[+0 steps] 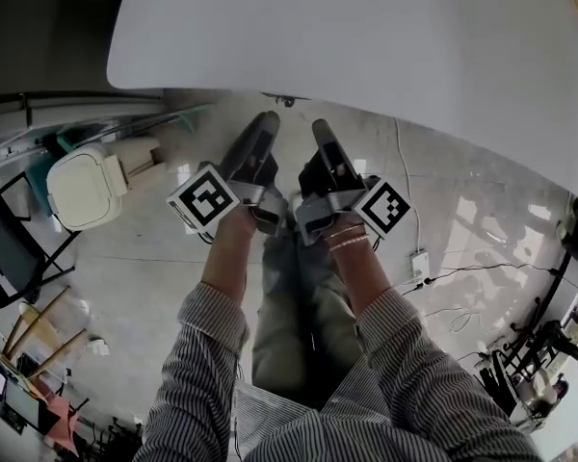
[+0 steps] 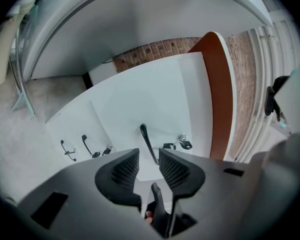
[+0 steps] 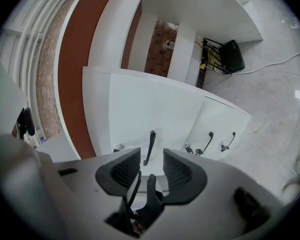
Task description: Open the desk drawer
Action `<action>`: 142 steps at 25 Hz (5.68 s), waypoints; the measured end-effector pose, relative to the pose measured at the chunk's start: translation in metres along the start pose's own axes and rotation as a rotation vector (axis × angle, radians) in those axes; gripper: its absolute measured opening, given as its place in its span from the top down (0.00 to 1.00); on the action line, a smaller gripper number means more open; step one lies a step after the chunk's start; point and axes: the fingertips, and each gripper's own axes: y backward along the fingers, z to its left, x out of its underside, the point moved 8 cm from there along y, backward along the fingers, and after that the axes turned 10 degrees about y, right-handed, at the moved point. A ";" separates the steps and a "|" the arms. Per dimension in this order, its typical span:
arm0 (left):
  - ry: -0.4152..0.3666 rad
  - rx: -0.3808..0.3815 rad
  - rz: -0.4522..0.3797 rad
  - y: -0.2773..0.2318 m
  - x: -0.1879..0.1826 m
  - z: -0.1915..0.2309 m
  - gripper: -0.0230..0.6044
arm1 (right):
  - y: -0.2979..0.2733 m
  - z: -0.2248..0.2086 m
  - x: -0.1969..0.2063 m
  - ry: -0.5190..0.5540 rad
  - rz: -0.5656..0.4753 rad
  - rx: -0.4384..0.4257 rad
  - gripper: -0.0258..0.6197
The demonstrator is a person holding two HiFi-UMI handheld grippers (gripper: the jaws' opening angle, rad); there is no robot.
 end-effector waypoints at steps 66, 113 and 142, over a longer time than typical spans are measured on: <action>0.123 0.118 -0.067 -0.020 -0.006 0.004 0.89 | -0.035 -0.003 -0.008 -0.111 -0.043 -0.098 0.90; 0.163 0.149 -0.056 0.050 0.040 0.024 0.90 | 0.030 -0.010 0.038 -0.107 0.073 -0.090 0.90; 0.176 0.127 -0.056 0.099 0.072 0.032 0.90 | 0.075 -0.009 0.067 -0.039 0.149 -0.097 0.89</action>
